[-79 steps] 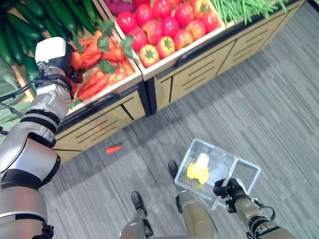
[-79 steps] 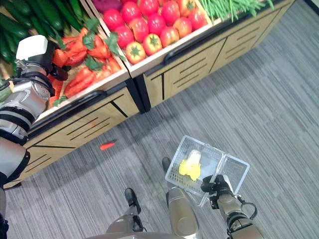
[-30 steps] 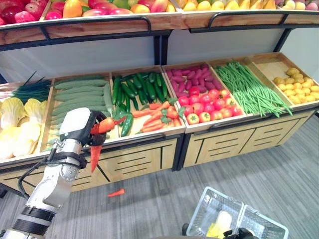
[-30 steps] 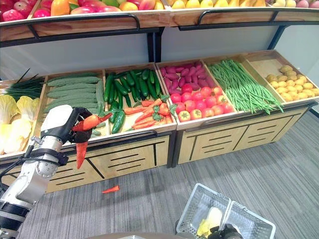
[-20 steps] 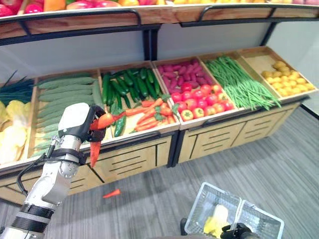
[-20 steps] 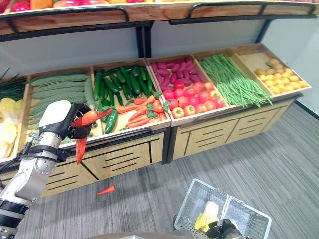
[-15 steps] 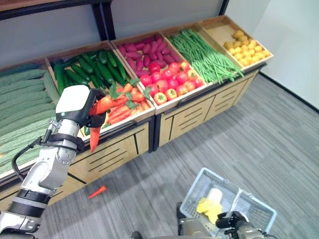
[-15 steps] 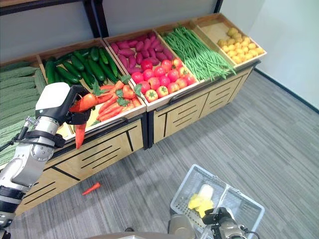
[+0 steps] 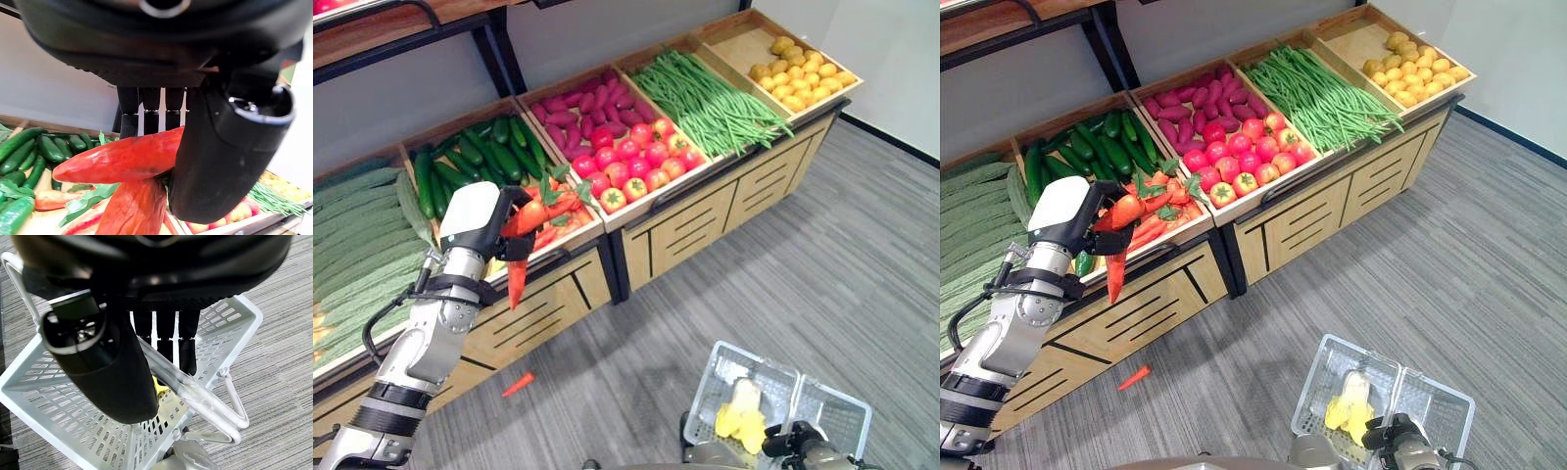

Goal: Get the vegetables into the basket

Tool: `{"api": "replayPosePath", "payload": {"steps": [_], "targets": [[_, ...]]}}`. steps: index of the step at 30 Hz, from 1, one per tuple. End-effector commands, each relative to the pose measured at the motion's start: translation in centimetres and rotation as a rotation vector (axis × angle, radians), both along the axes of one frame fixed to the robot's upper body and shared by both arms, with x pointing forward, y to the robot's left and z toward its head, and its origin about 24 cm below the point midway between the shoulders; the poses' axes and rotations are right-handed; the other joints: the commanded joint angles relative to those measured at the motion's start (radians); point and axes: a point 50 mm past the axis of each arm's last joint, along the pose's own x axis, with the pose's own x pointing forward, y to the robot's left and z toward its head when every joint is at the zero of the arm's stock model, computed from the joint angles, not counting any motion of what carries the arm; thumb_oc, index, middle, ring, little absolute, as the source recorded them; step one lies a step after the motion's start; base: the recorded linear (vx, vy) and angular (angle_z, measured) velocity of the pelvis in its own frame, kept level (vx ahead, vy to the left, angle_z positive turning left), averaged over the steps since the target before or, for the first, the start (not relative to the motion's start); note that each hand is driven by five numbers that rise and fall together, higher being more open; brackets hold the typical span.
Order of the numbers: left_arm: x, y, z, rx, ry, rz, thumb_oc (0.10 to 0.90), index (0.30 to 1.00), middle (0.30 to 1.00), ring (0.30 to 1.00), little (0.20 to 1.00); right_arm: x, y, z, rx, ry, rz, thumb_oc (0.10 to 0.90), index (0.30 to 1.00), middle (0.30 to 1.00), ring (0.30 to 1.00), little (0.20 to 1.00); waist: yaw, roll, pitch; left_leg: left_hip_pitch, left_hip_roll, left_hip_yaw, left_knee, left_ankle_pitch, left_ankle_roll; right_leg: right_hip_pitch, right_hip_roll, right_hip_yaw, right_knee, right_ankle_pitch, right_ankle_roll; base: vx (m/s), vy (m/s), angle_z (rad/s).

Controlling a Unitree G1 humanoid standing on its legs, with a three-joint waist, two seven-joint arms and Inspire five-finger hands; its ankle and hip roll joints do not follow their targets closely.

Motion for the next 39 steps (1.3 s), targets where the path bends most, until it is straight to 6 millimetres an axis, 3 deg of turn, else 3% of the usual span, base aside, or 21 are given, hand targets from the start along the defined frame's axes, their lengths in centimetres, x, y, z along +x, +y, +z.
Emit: {"api": "replayPosePath", "payload": {"steps": [1, 2, 3, 4, 5, 8, 10, 15, 19, 21, 22, 24, 29, 31, 35, 39], "targets": [[0.9, 0.4, 5.0, -0.005, -0.203, -0.014, 0.4, 0.3, 0.3, 0.3, 0.3, -1.4, -0.3, -0.2, -0.031, 0.064, 0.072, 0.4, 0.3, 0.3, 0.3, 0.3, -0.007, -0.059, -0.05, -0.05, -0.033, -0.073, 0.158, -0.03, -0.035, -0.037, -0.051, 0.104, 0.114, -0.091, 0.053, 0.04, -0.052, 0.01], [0.8, 0.9, 4.7, -0.02, -0.204, 0.01, 0.4, 0.3, 0.3, 0.3, 0.3, -0.3, -0.4, 0.1, -0.041, 0.042, 0.108, 0.4, 0.3, 0.3, 0.3, 0.3, 0.015, -0.069, -0.02, -0.106, -0.089, -0.197, 0.223, -0.011, -0.035, -0.041, -0.044, 0.136, 0.111, -0.089, 0.042, 0.09, -0.031, -0.34], [0.4, 1.6, 4.0, -0.022, -0.185, 0.041, 0.4, 0.3, 0.3, 0.3, 0.3, -0.2, -0.4, 0.1, -0.05, 0.061, 0.15, 0.4, 0.3, 0.3, 0.3, 0.3, 0.047, -0.092, -0.007, -0.154, -0.153, -0.318, 0.166, -0.057, -0.004, -0.044, -0.043, 0.195, 0.105, -0.089, 0.045, 0.13, 0.021, -1.25], [0.0, 2.1, 3.6, -0.012, -0.178, 0.062, 0.4, 0.3, 0.3, 0.3, 0.3, 0.0, -0.5, 0.2, -0.056, 0.061, 0.164, 0.4, 0.3, 0.3, 0.3, 0.3, 0.055, -0.102, -0.008, -0.187, -0.166, -0.355, 0.127, -0.053, 0.005, -0.044, -0.04, 0.244, 0.1, -0.089, 0.056, 0.17, 0.051, -1.57], [-0.2, 2.2, 3.5, -0.006, -0.174, 0.068, 0.4, 0.3, 0.3, 0.3, 0.3, -0.4, -0.7, 0.2, -0.065, 0.073, 0.16, 0.4, 0.3, 0.3, 0.3, 0.3, 0.057, -0.101, -0.004, -0.214, -0.159, -0.343, 0.12, -0.032, 0.004, -0.041, -0.04, 0.251, 0.103, -0.09, 0.059, 0.14, 0.11, -1.51], [-0.4, 2.3, 3.8, -0.01, -0.184, 0.06, 0.4, 0.3, 0.3, 0.3, 0.3, 0.0, -0.6, 0.3, -0.068, 0.058, 0.181, 0.4, 0.3, 0.3, 0.3, 0.3, 0.042, -0.091, -0.001, -0.188, -0.165, -0.318, 0.114, -0.082, 0.038, -0.061, -0.039, 0.281, 0.123, -0.102, 0.065, 0.05, 0.185, -0.81], [-1.3, 3.8, 3.9, 0.015, -0.18, 0.111, 0.4, 0.3, 0.3, 0.3, 0.3, 0.1, 0.1, 0.1, -0.045, 0.051, 0.177, 0.4, 0.3, 0.3, 0.3, 0.3, 0.047, -0.096, -0.007, -0.161, -0.175, -0.253, 0.103, -0.108, 0.064, -0.072, -0.057, 0.325, 0.115, -0.086, 0.088, 0.05, 0.287, -0.96], [-2.2, 5.2, 4.5, 0.042, -0.195, 0.16, 0.4, 0.3, 0.3, 0.3, 0.3, 0.9, 0.6, 0.1, -0.029, 0.018, 0.164, 0.4, 0.3, 0.3, 0.3, 0.3, 0.055, -0.108, -0.002, -0.141, -0.197, -0.187, 0.13, -0.154, 0.093, -0.096, -0.067, 0.383, 0.124, -0.067, 0.114, 0.02, 0.16, -0.55], [-2.4, 5.1, 5.6, 0.049, -0.238, 0.153, 0.4, 0.3, 0.3, 0.3, 0.3, 2.5, 0.8, 0.5, -0.035, -0.02, 0.193, 0.4, 0.3, 0.3, 0.3, 0.3, 0.036, -0.125, 0.042, -0.169, -0.211, -0.103, 0.223, -0.22, 0.123, -0.161, -0.06, 0.467, 0.131, -0.006, 0.149, -0.11, 0.127, -0.64], [-2.4, 5.1, 6.1, 0.073, -0.251, 0.152, 0.4, 0.3, 0.3, 0.3, 0.3, 3.4, 1.1, 0.7, -0.036, -0.042, 0.21, 0.4, 0.3, 0.3, 0.3, 0.3, 0.035, -0.13, 0.057, -0.172, -0.201, -0.038, 0.207, -0.23, 0.131, -0.211, -0.053, 0.489, 0.121, 0.051, 0.186, -0.18, 0.07, -1.03], [-2.1, 5.1, 6.5, 0.079, -0.26, 0.149, 0.4, 0.3, 0.3, 0.3, 0.3, 4.1, 1.6, 0.8, -0.032, -0.065, 0.224, 0.4, 0.3, 0.3, 0.3, 0.3, 0.044, -0.137, 0.07, -0.18, -0.182, -0.004, 0.184, -0.199, 0.122, -0.253, -0.065, 0.423, 0.13, 0.067, 0.19, -0.19, -0.018, -1.2], [-2.1, 5.2, 6.5, 0.081, -0.258, 0.158, 0.4, 0.3, 0.3, 0.3, 0.3, 4.3, 2.1, 0.8, -0.016, -0.083, 0.217, 0.4, 0.3, 0.3, 0.3, 0.3, 0.059, -0.118, 0.076, -0.182, -0.139, 0.024, 0.168, -0.179, 0.11, -0.248, -0.117, 0.278, 0.155, 0.024, 0.16, -0.16, -0.041, -1.15], [-2.5, 5.6, 6.1, 0.074, -0.249, 0.187, 0.4, 0.3, 0.3, 0.3, 0.3, 4.4, 2.7, 0.6, -0.009, -0.079, 0.238, 0.4, 0.3, 0.3, 0.3, 0.3, 0.09, -0.121, 0.064, -0.199, -0.119, 0.075, 0.144, -0.131, 0.092, -0.158, -0.178, 0.137, 0.173, -0.015, 0.137, -0.13, -0.004, -0.54], [-2.8, 6.0, 5.8, 0.084, -0.235, 0.206, 0.4, 0.3, 0.3, 0.3, 0.3, 4.5, 2.7, 0.6, -0.011, -0.073, 0.255, 0.4, 0.3, 0.3, 0.3, 0.3, 0.098, -0.135, 0.045, -0.196, -0.12, 0.093, 0.143, -0.13, 0.083, -0.143, -0.185, 0.11, 0.125, 0.003, 0.141, 0.03, -0.083, -0.42], [-3.0, 5.9, 4.6, 0.048, -0.201, 0.199, 0.4, 0.3, 0.3, 0.3, 0.3, 3.8, 2.4, 0.5, -0.014, -0.049, 0.261, 0.4, 0.3, 0.3, 0.3, 0.3, 0.09, -0.137, 0.025, -0.185, -0.114, 0.088, 0.161, -0.136, 0.07, -0.13, -0.168, 0.123, 0.098, 0.002, 0.134, 0.09, -0.082, -0.4], [-2.9, 5.6, 3.7, 0.018, -0.169, 0.193, 0.4, 0.3, 0.3, 0.3, 0.3, 3.4, 2.0, 0.5, -0.017, -0.047, 0.237, 0.4, 0.3, 0.3, 0.3, 0.3, 0.075, -0.115, 0.017, -0.151, -0.103, 0.071, 0.126, -0.119, 0.056, -0.12, -0.142, 0.12, 0.114, -0.037, 0.118, 0.07, -0.098, 0.07]]}}
